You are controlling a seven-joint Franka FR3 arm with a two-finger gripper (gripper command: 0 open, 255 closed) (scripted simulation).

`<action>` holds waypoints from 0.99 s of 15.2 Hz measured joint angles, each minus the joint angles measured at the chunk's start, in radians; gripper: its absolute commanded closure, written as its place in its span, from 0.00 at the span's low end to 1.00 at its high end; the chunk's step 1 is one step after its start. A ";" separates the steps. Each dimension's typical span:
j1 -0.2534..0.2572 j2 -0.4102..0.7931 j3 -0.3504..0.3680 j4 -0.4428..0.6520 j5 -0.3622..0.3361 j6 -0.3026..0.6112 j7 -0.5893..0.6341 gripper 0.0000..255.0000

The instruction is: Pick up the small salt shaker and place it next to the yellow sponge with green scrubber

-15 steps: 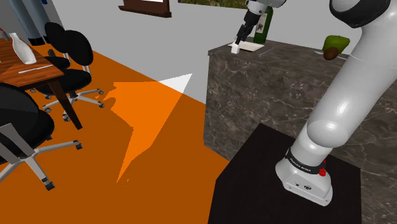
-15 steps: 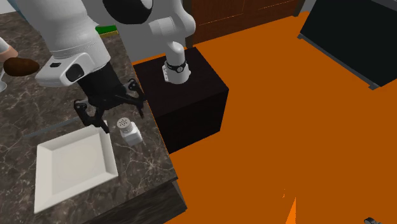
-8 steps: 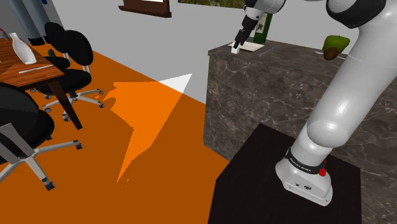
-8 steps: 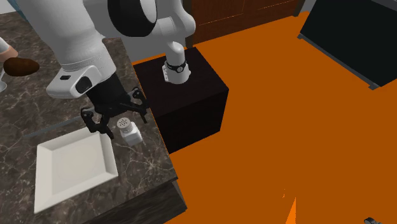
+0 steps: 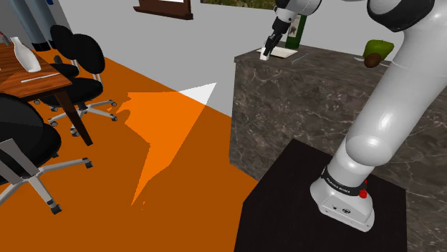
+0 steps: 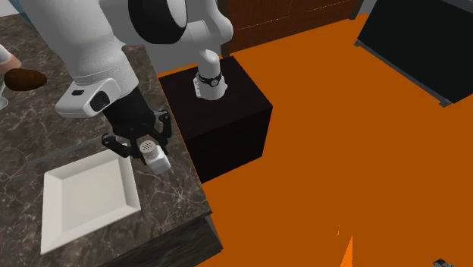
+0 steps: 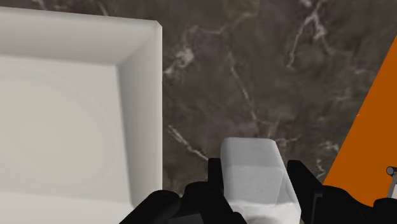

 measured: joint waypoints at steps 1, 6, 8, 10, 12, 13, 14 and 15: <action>0.000 0.000 0.000 0.000 0.000 0.000 0.000 1.00; 0.000 0.000 0.000 0.000 0.000 0.000 0.000 1.00; -0.001 0.000 -0.001 0.016 -0.002 -0.016 0.003 1.00; -0.001 0.002 -0.001 0.043 -0.004 -0.041 0.009 1.00; 0.000 -0.004 0.000 0.063 -0.010 -0.064 0.017 1.00; -0.002 -0.001 -0.002 0.077 -0.009 -0.077 0.016 1.00; -0.002 0.002 -0.002 0.093 -0.008 -0.090 0.019 1.00; -0.003 0.001 -0.003 0.104 -0.010 -0.103 0.020 1.00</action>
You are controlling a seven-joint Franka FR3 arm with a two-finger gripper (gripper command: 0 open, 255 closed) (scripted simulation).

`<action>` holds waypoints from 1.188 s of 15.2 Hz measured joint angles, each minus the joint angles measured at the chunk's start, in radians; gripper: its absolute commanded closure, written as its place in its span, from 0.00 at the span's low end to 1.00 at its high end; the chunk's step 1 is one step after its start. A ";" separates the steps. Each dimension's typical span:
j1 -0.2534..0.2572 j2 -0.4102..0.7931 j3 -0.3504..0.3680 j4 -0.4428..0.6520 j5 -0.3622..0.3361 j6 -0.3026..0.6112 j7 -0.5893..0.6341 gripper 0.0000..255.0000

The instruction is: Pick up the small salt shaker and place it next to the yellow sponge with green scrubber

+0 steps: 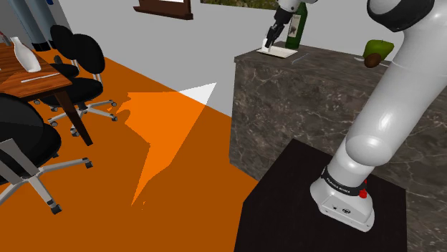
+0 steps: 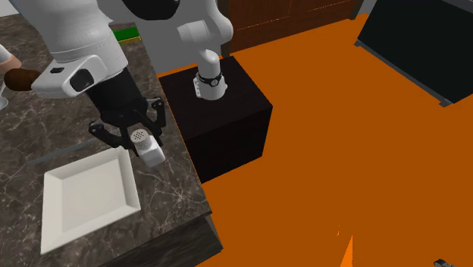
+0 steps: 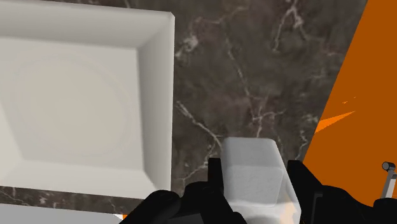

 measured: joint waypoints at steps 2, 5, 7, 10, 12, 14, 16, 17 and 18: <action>0.000 -0.001 0.000 0.026 -0.003 -0.026 0.006 1.00; -0.001 0.010 -0.002 0.078 0.001 -0.068 0.012 1.00; -0.004 0.016 -0.004 0.111 0.003 -0.097 0.013 1.00; -0.006 0.025 -0.006 0.161 0.007 -0.139 0.018 1.00; -0.008 0.031 -0.008 0.197 0.009 -0.170 0.021 1.00; -0.013 0.044 -0.012 0.236 0.016 -0.199 0.020 1.00; -0.015 0.056 -0.013 0.275 0.023 -0.228 0.024 1.00; -0.016 0.059 -0.014 0.293 0.024 -0.244 0.025 1.00; -0.021 0.074 -0.017 0.324 0.033 -0.263 0.024 1.00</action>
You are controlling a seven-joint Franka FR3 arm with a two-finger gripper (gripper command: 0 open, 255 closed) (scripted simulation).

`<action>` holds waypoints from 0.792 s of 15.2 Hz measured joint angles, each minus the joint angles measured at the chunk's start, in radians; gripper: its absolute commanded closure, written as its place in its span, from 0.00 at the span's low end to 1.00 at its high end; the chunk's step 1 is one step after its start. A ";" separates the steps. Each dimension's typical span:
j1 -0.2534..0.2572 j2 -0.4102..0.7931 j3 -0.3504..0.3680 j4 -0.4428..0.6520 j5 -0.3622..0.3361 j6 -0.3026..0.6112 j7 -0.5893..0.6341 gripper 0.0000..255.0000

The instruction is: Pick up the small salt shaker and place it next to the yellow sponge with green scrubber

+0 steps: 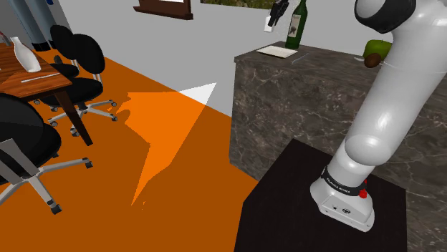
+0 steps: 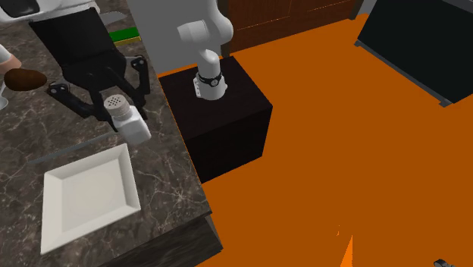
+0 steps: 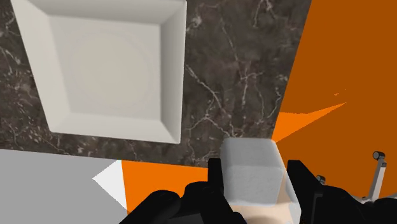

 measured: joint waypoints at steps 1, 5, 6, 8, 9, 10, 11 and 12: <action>-0.004 0.008 -0.003 0.023 0.006 -0.017 -0.002 1.00; -0.016 0.036 -0.009 0.105 0.023 -0.077 -0.001 1.00; -0.016 0.021 -0.010 0.092 0.016 -0.078 -0.004 1.00; -0.010 -0.038 -0.011 0.037 -0.017 -0.073 -0.007 1.00; -0.008 -0.078 -0.011 -0.003 -0.039 -0.067 -0.009 1.00; -0.006 -0.123 -0.009 -0.048 -0.063 -0.058 -0.011 1.00; -0.010 -0.150 -0.011 -0.072 -0.077 -0.058 -0.018 1.00; -0.013 -0.194 -0.008 -0.113 -0.101 -0.055 -0.020 1.00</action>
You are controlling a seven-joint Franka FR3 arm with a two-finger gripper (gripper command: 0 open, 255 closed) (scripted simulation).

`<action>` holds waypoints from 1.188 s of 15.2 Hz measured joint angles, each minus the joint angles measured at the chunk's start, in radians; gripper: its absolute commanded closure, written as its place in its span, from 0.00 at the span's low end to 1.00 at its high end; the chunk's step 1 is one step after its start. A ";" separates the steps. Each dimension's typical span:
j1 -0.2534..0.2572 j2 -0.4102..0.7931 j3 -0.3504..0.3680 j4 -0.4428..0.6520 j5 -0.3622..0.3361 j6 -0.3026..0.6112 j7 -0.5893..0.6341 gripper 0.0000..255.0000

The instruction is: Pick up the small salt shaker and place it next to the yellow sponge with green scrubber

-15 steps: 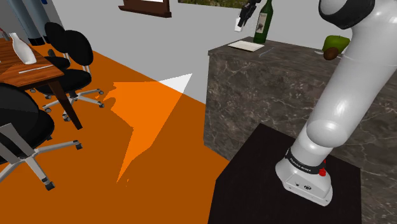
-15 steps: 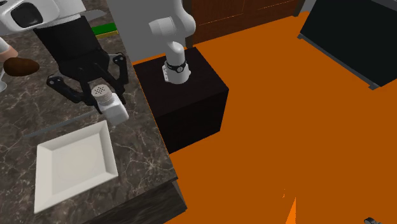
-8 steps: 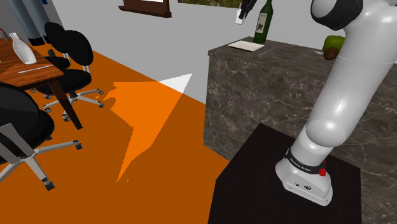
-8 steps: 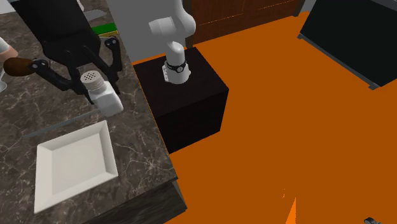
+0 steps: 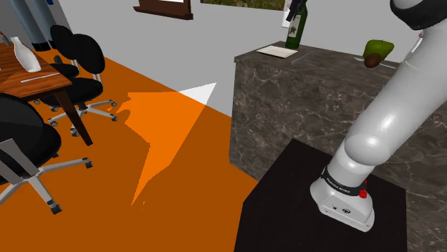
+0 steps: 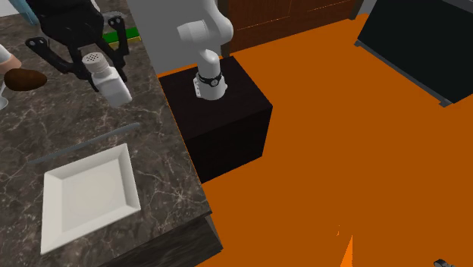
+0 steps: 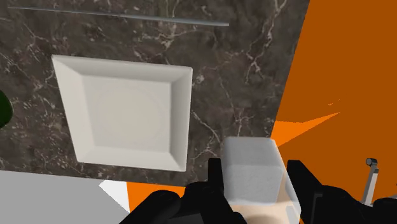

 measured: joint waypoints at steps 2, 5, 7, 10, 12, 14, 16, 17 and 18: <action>-0.011 -0.061 -0.001 -0.053 -0.032 -0.001 -0.013 1.00; -0.030 -0.159 0.009 -0.130 -0.082 -0.007 -0.018 1.00; -0.048 -0.215 0.007 -0.170 -0.109 -0.018 -0.033 1.00; -0.079 -0.297 0.001 -0.222 -0.148 -0.041 -0.062 1.00; -0.099 -0.346 -0.001 -0.254 -0.171 -0.055 -0.078 1.00; -0.118 -0.387 -0.015 -0.268 -0.193 -0.079 -0.105 1.00; -0.140 -0.436 -0.014 -0.286 -0.215 -0.108 -0.121 1.00; -0.153 -0.461 -0.021 -0.298 -0.229 -0.119 -0.137 1.00; -0.163 -0.480 -0.024 -0.306 -0.238 -0.129 -0.146 1.00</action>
